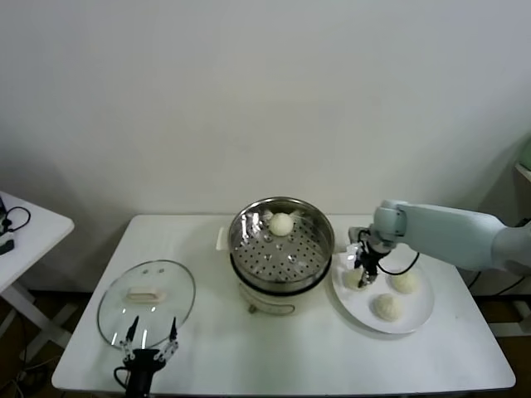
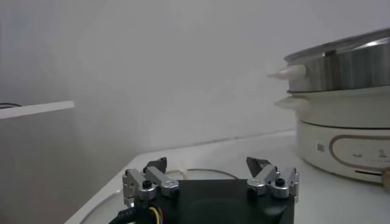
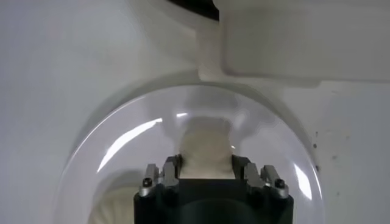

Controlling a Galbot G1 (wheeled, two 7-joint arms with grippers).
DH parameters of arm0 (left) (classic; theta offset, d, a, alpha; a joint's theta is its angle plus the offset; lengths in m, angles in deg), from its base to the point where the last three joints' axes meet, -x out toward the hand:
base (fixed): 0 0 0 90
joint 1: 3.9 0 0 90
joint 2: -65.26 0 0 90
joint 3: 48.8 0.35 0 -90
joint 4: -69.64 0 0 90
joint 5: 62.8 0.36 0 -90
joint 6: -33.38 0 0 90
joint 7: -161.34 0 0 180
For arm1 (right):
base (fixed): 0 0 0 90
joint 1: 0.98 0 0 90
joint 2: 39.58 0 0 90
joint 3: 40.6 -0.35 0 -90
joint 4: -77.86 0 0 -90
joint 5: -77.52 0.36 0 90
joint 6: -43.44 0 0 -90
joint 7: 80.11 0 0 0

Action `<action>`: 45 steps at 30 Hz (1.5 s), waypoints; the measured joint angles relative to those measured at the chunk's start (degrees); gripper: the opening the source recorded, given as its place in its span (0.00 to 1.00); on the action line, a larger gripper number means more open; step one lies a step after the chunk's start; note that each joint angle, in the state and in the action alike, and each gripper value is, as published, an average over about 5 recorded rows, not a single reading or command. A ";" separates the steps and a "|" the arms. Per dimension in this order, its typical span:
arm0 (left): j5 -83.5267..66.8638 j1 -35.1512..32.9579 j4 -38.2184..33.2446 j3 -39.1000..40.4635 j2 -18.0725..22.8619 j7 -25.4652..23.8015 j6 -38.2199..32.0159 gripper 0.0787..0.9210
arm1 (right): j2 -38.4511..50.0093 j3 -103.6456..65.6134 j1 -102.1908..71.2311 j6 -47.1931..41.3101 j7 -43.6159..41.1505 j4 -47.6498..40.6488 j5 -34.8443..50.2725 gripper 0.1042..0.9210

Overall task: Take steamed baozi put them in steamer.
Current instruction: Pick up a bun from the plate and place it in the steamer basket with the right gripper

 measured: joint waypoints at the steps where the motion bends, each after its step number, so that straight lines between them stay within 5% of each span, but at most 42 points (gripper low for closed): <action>1: 0.03 -0.03 -0.04 -0.04 0.00 0.00 0.00 0.88 | 0.28 0.65 1.05 0.24 -0.38 0.56 0.20 0.57; 23: 1.26 -0.85 -1.27 1.32 0.33 -0.09 -0.12 0.88 | -1.98 12.15 35.99 4.71 -11.05 14.37 15.78 0.57; 45: 1.89 -0.82 -1.51 1.62 -0.02 -0.28 -0.33 0.88 | -20.45 -3.46 20.65 -0.86 -6.33 4.43 13.81 0.57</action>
